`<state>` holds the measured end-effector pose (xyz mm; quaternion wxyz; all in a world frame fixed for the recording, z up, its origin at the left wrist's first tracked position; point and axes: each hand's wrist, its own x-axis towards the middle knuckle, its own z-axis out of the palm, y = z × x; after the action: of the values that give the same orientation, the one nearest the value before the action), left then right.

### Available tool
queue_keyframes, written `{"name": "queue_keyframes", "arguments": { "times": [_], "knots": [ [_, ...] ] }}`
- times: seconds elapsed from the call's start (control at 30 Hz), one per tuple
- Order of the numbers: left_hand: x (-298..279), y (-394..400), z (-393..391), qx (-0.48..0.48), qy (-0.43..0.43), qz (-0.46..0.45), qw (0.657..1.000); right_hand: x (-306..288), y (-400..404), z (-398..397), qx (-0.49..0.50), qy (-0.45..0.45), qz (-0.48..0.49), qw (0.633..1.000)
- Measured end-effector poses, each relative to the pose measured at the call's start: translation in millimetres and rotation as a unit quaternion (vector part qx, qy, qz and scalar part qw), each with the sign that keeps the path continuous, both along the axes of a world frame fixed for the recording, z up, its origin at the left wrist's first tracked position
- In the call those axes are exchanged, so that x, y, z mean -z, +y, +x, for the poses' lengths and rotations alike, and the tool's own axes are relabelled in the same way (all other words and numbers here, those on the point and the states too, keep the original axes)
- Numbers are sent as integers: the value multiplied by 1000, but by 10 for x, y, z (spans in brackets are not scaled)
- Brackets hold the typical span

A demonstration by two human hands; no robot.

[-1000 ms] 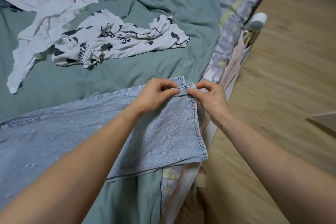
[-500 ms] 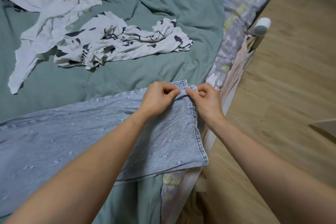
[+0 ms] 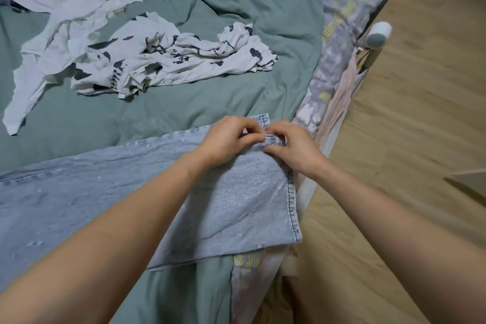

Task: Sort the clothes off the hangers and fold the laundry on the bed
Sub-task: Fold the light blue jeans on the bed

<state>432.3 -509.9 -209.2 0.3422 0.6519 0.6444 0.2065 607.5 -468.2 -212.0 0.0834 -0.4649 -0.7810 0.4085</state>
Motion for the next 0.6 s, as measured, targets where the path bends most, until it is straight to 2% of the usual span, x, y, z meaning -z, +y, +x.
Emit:
{"name": "queue_keyframes", "arguments": {
  "times": [0.1, 0.2, 0.37, 0.6],
  "knots": [
    [-13, -12, -89, 34, 0, -16, 999, 34, 48, -16, 10, -11, 2, 1000],
    [83, -56, -293, 51, 44, -48, 997, 46, 70, 26, 36, -50, -25, 998],
    [195, -150, -522, -48, 123, -108, 985, 63, 127, -87, 14, -149, 30, 988],
    [196, -291, -662, -20, 152, -83, 985, -53, 171, -298, -55, -88, -22, 994]
  ]
}}
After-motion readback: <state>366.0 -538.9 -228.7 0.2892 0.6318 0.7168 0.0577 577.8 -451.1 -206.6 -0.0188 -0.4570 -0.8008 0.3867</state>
